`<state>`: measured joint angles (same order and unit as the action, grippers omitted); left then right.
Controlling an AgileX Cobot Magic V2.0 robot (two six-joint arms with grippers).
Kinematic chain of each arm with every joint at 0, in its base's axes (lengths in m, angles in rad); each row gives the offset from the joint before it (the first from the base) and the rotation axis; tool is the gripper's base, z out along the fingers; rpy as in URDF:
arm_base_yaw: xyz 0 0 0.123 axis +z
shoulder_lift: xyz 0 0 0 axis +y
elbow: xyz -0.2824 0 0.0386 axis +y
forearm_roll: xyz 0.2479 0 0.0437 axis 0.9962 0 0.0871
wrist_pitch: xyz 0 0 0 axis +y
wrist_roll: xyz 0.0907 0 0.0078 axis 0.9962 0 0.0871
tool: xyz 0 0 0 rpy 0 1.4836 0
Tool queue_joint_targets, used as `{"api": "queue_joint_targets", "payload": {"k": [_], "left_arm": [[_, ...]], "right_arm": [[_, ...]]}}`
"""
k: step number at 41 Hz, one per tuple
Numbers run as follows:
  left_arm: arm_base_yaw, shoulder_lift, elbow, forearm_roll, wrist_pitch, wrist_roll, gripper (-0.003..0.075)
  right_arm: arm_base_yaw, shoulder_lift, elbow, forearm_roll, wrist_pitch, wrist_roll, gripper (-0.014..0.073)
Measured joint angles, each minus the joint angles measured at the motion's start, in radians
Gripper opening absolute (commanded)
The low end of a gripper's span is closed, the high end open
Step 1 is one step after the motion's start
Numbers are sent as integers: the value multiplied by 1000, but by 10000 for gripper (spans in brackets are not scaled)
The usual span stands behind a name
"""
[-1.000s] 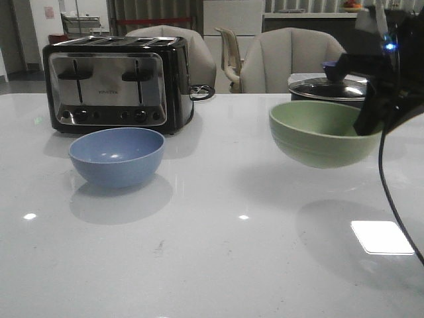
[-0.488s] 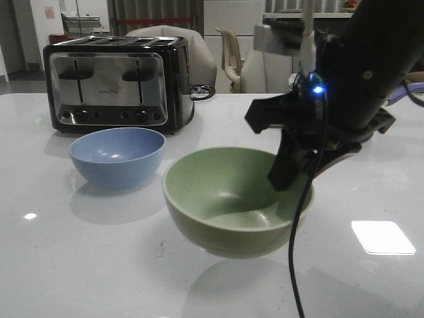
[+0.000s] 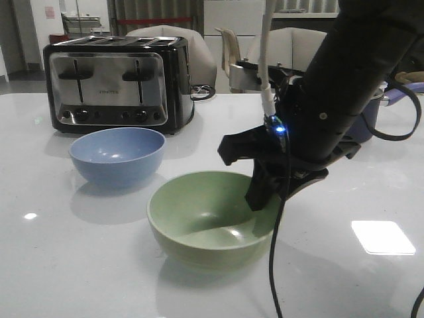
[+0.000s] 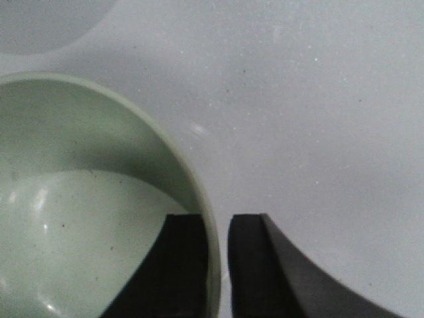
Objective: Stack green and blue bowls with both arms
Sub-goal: 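Carry the green bowl toward the table center, set it down, release, then reach the left gripper to the blue bowl rim and grasp it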
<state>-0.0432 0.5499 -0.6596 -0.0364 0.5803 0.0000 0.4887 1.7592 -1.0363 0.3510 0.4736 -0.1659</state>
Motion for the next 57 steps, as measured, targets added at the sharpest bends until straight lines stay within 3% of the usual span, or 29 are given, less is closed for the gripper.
{"api": "queue_joint_targets", "payload": {"k": [4,12,20,23,31,36,47,57], "left_arm": [[0,0,0,0,0,0,102],[0,0,0,-1,0,0,104],[0,0,0,-1,0,0,124],[0,0,0,-1,0,0,176],[0,0,0,-1,-1,0,439],[0,0,0,-1,-1,0,553],[-7,2,0,-2,-1,31,567],[-142,128,-26,5,3,57,566]], "right_arm": [[0,4,-11,0,-13,0,446],[0,-26,-28,0,5,0,442],[0,-192,15,-7,27,0,442],[0,-291,59,-39,36,0,442],[0,-552,184,-126,97,0,442],[0,-697,248,-162,150,4,442],[0,-918,331,-322,288,158,442],[0,-996,336,-340,345,178,442]]}}
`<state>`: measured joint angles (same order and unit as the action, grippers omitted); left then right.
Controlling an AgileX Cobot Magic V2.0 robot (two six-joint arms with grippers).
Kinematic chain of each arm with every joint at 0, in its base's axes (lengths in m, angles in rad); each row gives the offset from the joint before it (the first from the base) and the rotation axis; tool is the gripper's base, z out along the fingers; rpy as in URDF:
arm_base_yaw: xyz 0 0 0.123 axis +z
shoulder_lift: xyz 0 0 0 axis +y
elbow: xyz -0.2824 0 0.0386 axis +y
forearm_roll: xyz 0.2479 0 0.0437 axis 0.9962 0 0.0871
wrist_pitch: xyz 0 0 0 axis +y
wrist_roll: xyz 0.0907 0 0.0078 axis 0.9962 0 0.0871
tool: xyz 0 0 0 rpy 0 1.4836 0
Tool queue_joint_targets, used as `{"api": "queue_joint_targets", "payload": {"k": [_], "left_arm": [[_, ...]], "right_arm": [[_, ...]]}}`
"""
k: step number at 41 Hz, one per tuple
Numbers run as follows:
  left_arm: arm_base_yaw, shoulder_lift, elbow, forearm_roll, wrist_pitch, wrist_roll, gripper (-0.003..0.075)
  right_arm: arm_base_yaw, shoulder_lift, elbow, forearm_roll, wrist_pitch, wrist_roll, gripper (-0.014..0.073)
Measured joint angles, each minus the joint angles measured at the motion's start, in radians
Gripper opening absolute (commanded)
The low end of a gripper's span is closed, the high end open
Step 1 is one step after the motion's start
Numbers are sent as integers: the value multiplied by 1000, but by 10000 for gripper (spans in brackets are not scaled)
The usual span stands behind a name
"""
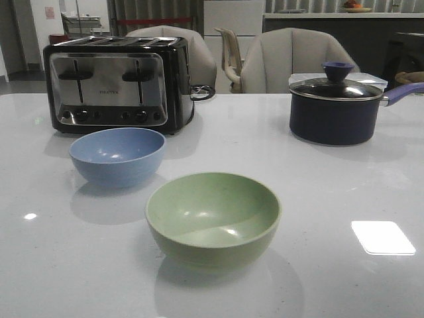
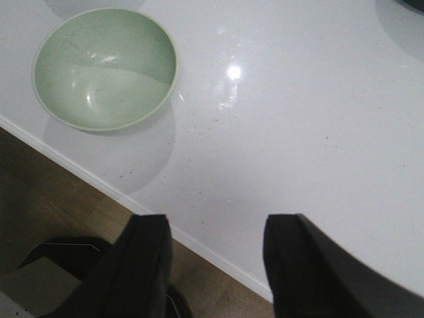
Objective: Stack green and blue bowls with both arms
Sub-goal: 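Reach the left gripper to the blue bowl rim and grasp it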
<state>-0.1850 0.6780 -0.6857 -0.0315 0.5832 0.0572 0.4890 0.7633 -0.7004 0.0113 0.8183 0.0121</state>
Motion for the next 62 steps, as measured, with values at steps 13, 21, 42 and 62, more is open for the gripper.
{"api": "queue_joint_targets", "payload": {"k": [13,21,42,62], "left_arm": [[-69,390,-190,4,103,1,566],[-69,636,-319,1,103,2,566],[-69,1113,-586,-8,20,2,566],[-70,1259,-594,-13,-159,2,407]], "right_arm": [[0,-2,0,-2,35,3,442],[0,-2,0,-2,36,5,442],[0,-2,0,-2,38,5,442],[0,-2,0,-2,38,7,442]]}}
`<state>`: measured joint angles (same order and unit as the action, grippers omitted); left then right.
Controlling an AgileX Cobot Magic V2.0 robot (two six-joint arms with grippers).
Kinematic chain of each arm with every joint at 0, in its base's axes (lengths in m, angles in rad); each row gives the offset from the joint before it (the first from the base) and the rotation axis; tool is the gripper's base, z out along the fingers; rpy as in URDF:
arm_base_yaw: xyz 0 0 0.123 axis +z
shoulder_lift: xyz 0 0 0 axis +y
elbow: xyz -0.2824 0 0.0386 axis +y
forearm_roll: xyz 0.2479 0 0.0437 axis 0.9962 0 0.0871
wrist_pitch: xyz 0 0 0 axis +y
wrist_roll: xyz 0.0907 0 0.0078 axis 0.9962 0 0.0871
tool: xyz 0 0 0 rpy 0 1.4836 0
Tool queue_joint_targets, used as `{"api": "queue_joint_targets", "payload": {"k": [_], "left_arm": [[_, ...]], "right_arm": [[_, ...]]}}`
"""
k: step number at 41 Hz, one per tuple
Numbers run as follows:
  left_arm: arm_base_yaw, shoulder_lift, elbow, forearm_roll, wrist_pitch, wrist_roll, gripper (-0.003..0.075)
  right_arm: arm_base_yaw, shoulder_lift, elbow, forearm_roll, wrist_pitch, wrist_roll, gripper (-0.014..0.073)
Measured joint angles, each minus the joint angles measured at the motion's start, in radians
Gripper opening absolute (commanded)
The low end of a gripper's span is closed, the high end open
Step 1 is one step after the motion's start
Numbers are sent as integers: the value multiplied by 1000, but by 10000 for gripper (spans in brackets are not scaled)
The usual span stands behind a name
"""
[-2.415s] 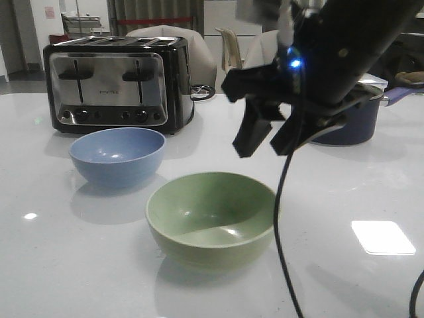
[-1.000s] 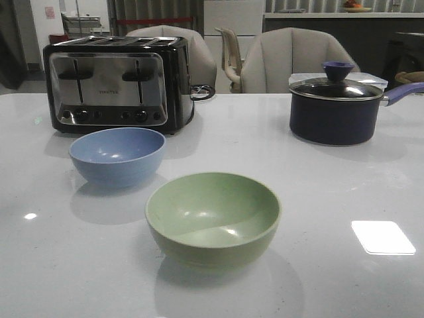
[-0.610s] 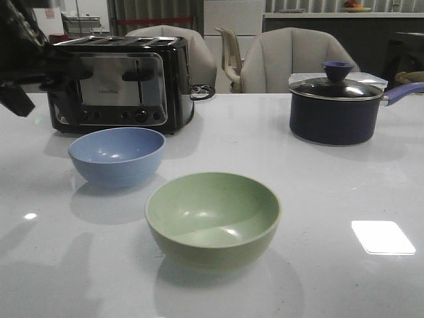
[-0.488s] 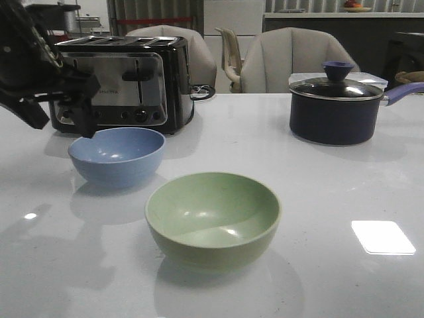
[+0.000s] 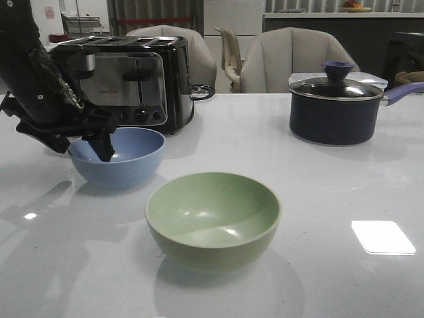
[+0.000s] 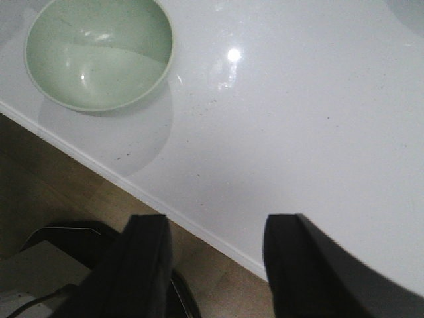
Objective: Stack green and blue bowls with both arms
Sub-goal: 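Reach the left gripper to the blue bowl rim and grasp it, then lift the blue bowl and move it above the green bowl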
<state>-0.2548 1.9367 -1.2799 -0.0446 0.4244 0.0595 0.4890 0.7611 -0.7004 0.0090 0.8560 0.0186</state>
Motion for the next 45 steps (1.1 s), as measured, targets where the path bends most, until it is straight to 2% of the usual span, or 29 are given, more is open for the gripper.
{"api": "queue_joint_targets", "payload": {"k": [6,12,24,32,45], "left_arm": [[0,0,0,0,-2,0,221],[0,0,0,0,-2,0,97],[0,-22,-4,-12,21,-4,101],[0,-134,-4,-9,55,-4,101],[-7,-305,-4,-65,223,3,101]], "right_arm": [[0,0,0,0,0,0,442],[0,0,0,-1,0,0,442],[0,0,0,-1,0,0,442],[0,0,0,-1,0,0,442],[0,0,0,-1,0,0,442]]}}
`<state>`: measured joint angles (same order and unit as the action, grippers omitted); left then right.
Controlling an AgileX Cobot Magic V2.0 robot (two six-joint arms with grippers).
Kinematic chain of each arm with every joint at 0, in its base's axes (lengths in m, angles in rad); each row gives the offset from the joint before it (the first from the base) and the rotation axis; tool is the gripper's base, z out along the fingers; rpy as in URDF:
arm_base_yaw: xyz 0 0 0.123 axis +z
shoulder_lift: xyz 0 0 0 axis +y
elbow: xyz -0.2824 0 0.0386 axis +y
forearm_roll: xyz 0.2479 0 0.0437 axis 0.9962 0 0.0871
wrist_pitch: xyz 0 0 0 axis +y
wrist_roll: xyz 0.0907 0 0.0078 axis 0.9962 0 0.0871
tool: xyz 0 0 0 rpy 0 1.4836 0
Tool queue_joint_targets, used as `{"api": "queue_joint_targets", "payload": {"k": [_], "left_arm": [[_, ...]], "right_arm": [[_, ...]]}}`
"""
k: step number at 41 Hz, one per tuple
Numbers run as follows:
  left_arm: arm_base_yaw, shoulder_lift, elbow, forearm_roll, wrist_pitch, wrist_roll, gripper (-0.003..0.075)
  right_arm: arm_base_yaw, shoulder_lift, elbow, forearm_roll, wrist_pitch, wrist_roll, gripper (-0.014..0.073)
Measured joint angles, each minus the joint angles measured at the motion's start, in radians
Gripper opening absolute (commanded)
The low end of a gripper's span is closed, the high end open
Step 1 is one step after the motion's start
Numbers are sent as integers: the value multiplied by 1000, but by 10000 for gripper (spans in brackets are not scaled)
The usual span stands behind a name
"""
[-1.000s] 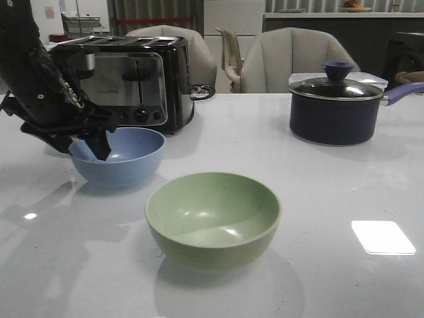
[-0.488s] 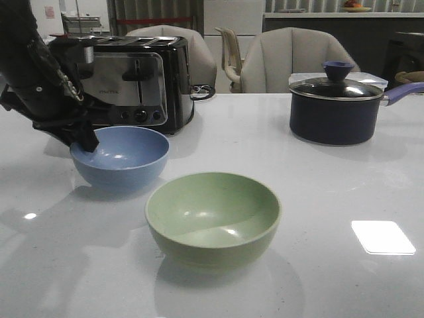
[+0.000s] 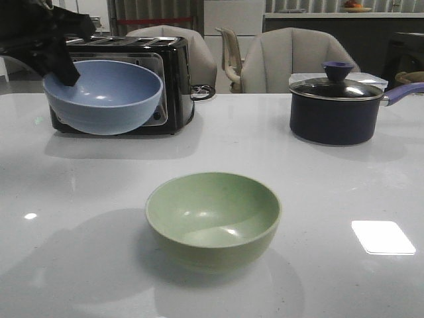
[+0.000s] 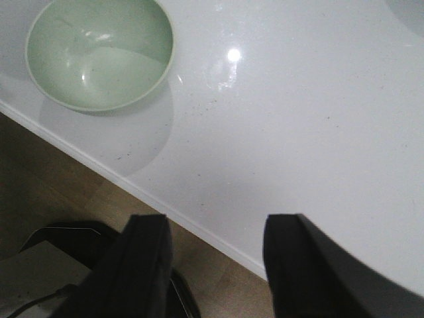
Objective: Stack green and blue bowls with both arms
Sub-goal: 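Lift the blue bowl and move it above the green bowl, then lower the blue bowl into the green bowl and open the left gripper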
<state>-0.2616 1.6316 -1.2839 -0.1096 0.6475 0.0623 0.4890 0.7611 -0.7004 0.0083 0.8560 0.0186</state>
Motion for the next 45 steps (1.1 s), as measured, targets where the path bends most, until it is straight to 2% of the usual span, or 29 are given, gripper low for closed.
{"api": "queue_joint_targets", "payload": {"k": [6,13,21,27,39,45], "left_arm": [[-37,-10,0,-55,50,44,101],[-142,-10,0,-117,64,109,101],[-268,-10,-2,-131,67,120,101],[-326,-1,-2,-133,61,122,101],[-341,97,-2,-135,59,124,102],[-343,138,-2,-137,69,125,127]], "right_arm": [[0,0,0,0,0,0,442],[0,0,0,0,0,0,442],[0,0,0,0,0,0,442],[0,0,0,0,0,0,442],[0,0,0,0,0,0,442],[0,0,0,0,0,0,442]]}}
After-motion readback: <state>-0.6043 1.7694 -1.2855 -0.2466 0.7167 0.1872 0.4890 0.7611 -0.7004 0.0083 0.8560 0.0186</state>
